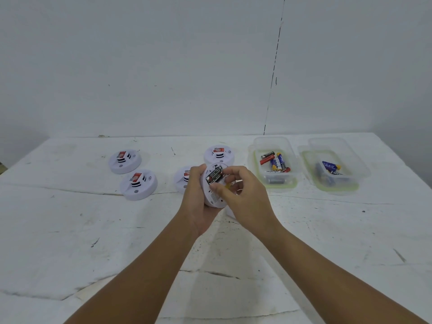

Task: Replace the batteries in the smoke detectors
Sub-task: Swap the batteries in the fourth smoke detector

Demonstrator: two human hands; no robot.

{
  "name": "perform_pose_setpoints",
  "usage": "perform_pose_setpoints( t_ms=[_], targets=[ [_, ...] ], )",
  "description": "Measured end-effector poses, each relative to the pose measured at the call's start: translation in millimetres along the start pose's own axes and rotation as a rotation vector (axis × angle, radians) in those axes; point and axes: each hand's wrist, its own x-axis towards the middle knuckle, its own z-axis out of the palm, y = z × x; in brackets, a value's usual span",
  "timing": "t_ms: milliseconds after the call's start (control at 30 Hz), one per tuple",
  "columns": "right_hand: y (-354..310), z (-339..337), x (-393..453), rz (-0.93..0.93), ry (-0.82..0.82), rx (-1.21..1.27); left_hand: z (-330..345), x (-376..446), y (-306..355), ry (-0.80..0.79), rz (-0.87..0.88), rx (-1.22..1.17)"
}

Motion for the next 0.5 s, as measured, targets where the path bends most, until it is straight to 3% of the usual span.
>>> perform_pose_setpoints(
  t_ms=[267, 500],
  targets=[
    [-4.0, 0.5, 5.0, 0.179, -0.045, 0.210, 1.9, 0.4, -2.2, 0.034, 0.033, 0.023],
    [-3.8, 1.6, 5.4, 0.211, -0.067, 0.203, 0.8, 0.8, -5.3, 0.051, 0.044, 0.080]
  ],
)
